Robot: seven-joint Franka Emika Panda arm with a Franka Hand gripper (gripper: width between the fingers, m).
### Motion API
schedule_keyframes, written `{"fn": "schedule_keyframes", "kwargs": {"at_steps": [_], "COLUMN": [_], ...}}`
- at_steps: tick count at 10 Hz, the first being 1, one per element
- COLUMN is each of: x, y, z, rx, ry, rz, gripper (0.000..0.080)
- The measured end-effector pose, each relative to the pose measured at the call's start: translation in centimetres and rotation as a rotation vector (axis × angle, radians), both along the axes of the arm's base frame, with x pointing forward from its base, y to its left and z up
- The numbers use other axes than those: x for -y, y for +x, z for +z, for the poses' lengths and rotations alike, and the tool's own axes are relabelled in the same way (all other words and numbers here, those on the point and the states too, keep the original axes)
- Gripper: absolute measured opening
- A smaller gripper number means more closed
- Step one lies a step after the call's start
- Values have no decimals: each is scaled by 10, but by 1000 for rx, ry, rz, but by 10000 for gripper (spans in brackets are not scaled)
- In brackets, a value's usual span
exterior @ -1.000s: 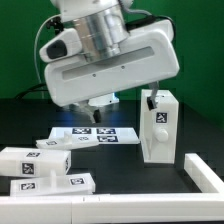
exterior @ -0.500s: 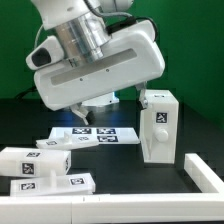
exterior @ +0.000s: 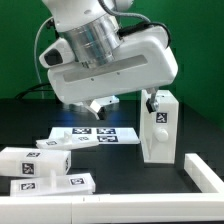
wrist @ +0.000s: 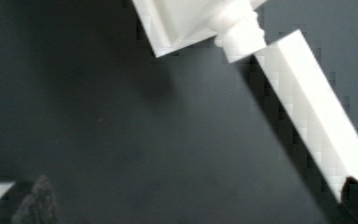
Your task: Assemble cabinet
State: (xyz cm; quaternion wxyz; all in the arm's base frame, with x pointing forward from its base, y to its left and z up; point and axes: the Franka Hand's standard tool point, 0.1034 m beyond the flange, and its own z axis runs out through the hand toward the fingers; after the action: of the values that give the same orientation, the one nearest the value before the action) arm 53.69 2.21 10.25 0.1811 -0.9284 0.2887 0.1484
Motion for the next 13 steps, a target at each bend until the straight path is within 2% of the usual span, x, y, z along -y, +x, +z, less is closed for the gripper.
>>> {"fn": "schedule_keyframes", "kwargs": {"at_steps": [1, 2, 4, 5, 8, 9, 10, 11, 12, 13], "x": [-1, -2, -4, -6, -6, -9, -8, -15, -20, -14], "y": [0, -4, -3, -2, -3, -9, -20, -35, -42, -43], "z": [0, -1, -3, -1, -3, -8, -20, -29, -29, -31], "rx": [-36, -145, -273, -293, -291, -328, -323, -338, -410, -446], "ry": [0, 25, 46, 34, 35, 95, 102, 114, 187, 236], "rz": [-81, -285, -535, -580, -571, -651, -721, -760, -768, -749], "gripper": [796, 796, 796, 796, 796, 796, 796, 796, 796, 796]}}
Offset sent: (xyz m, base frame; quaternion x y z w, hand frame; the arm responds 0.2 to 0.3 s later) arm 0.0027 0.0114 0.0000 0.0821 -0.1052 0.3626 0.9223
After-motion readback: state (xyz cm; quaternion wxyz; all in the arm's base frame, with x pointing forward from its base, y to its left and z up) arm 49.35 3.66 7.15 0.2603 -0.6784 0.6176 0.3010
